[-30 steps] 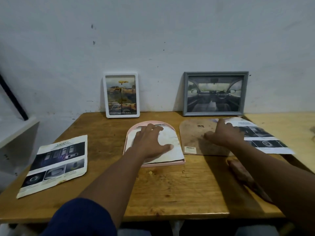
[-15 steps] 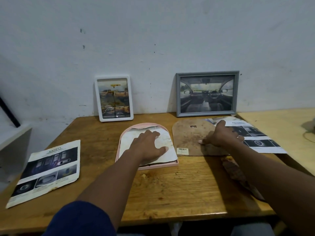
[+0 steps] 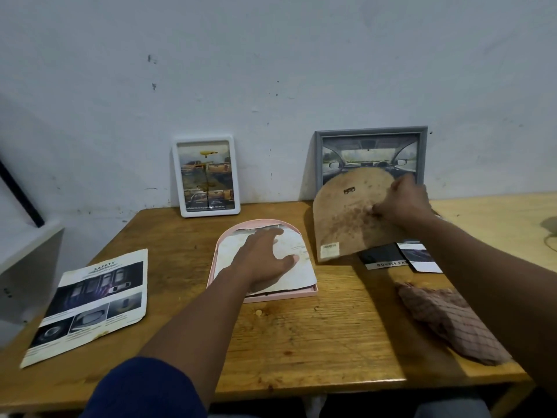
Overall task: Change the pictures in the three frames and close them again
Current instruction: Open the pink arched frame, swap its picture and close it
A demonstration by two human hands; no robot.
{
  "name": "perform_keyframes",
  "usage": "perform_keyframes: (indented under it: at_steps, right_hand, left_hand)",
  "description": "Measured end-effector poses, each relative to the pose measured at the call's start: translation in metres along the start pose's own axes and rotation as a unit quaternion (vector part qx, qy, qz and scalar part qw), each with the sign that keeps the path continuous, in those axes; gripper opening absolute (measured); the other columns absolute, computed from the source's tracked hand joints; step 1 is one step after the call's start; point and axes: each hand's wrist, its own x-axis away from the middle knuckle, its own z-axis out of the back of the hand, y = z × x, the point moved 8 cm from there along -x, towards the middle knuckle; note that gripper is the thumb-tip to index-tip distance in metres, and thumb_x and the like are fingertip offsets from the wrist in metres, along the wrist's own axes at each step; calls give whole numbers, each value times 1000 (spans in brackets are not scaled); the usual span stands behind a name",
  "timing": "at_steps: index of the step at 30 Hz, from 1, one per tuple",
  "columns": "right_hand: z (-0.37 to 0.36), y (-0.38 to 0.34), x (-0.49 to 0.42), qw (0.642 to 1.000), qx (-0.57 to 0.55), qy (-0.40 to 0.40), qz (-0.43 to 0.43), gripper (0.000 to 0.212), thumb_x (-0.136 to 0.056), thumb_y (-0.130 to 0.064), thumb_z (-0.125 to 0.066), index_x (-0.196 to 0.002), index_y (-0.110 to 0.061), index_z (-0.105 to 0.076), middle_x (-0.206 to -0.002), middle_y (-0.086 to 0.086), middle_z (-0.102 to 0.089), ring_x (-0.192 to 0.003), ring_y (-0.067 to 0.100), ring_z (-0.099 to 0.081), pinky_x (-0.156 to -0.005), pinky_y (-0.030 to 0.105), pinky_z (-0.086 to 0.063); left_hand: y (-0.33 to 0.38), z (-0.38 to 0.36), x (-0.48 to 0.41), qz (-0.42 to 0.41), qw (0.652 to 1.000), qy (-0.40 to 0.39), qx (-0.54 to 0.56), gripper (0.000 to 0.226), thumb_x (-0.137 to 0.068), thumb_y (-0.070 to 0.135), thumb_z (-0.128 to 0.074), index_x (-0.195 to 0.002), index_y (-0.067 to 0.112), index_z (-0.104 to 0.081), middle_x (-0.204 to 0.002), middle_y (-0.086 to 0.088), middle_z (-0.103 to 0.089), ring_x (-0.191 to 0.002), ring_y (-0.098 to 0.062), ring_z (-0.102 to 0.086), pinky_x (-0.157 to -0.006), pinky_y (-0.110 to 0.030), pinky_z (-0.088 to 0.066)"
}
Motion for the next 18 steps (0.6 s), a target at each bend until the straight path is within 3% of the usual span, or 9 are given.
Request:
perform_keyframes:
  at_steps: [3,7,11,13,18]
  right_hand:
    - [11,-9,-8,998,-50,24,-20,83,-69,-38,-89,-133,-7,-45,-130,17,-50,-111,35,-56,-82,44,-54]
    - [-25,-34,11,994,-91,-51,-24,70,-71,-38,-86,-125,-8,-53,-122,16,-56,-100,31,-60,-79,42,-58]
    - [-96,-64,63,989,-55,-134,5,69,-74,-37,-85,-127,-12,-49,-125,13,-51,-96,27,-60,-73,36,-57]
    - [-125,-72,85,988,-17,-154,6,70,-77,-37,-82,-131,-11,-45,-135,15,-41,-97,28,-58,-80,36,-55]
    - [-154,-88,124,980,90,-163,63,66,-86,-44,-70,-137,-10,-44,-141,15,-34,-119,36,-49,-94,44,-49]
  left_hand:
    - [0,21,0,-6,996,77,50,64,-89,50,-70,-146,31,-46,-150,3,-49,-137,-22,-45,-109,-42,-42]
    - [-17,54,5,26,984,153,91,49,-96,37,-63,-142,26,-50,-142,-1,-51,-128,-23,-50,-101,-44,-49]
    - [-59,65,19,118,974,144,128,54,-99,37,-58,-149,25,-44,-152,-4,-46,-134,-27,-48,-105,-50,-47]
    - [-76,62,29,155,970,123,143,56,-100,34,-58,-152,25,-41,-154,-5,-45,-135,-29,-48,-105,-52,-48]
    - [-87,64,39,155,968,114,161,50,-100,25,-58,-148,22,-45,-143,-5,-55,-115,-22,-57,-91,-38,-52]
